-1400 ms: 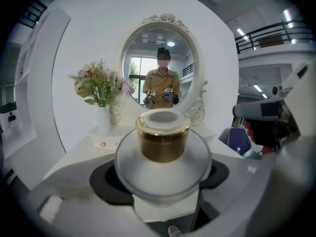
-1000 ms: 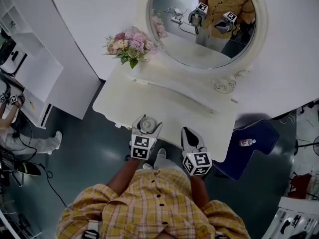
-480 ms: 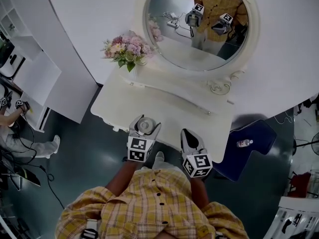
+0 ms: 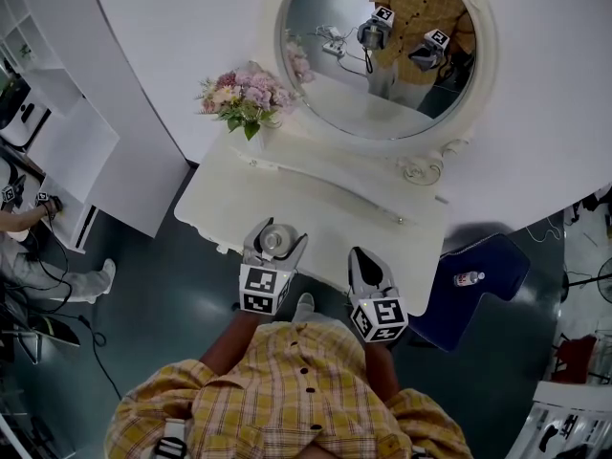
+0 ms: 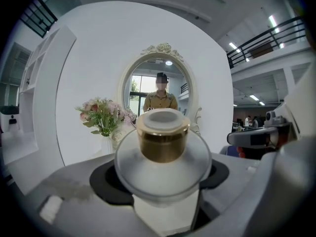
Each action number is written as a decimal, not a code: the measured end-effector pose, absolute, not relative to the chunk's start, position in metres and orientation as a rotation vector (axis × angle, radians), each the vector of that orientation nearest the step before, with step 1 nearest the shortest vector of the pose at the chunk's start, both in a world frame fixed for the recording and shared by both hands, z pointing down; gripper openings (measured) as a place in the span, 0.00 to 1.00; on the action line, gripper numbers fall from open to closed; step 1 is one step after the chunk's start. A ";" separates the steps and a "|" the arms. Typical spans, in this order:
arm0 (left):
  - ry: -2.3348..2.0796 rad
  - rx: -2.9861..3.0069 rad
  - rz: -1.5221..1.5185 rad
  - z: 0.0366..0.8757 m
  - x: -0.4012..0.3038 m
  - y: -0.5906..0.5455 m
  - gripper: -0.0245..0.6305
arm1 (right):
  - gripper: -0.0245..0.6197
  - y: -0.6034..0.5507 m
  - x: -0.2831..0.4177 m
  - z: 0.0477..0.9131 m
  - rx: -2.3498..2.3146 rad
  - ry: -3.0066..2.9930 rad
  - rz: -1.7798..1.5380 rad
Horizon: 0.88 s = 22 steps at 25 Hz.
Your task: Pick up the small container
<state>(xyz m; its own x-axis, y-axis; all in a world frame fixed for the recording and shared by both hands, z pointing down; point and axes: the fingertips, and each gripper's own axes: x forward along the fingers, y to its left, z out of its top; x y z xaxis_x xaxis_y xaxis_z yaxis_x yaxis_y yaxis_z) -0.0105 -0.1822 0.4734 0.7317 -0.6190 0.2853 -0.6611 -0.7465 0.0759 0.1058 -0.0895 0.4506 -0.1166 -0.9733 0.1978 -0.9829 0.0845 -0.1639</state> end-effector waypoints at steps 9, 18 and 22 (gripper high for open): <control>-1.047 2.774 0.295 0.462 -0.012 -0.182 0.56 | 0.04 -0.095 0.110 0.448 2.069 -2.272 0.367; -1.073 2.766 0.306 0.466 -0.015 -0.185 0.56 | 0.04 -0.100 0.113 0.447 2.064 -2.273 0.344; -1.075 2.770 0.310 0.467 -0.014 -0.186 0.56 | 0.04 -0.104 0.112 0.446 2.063 -2.281 0.335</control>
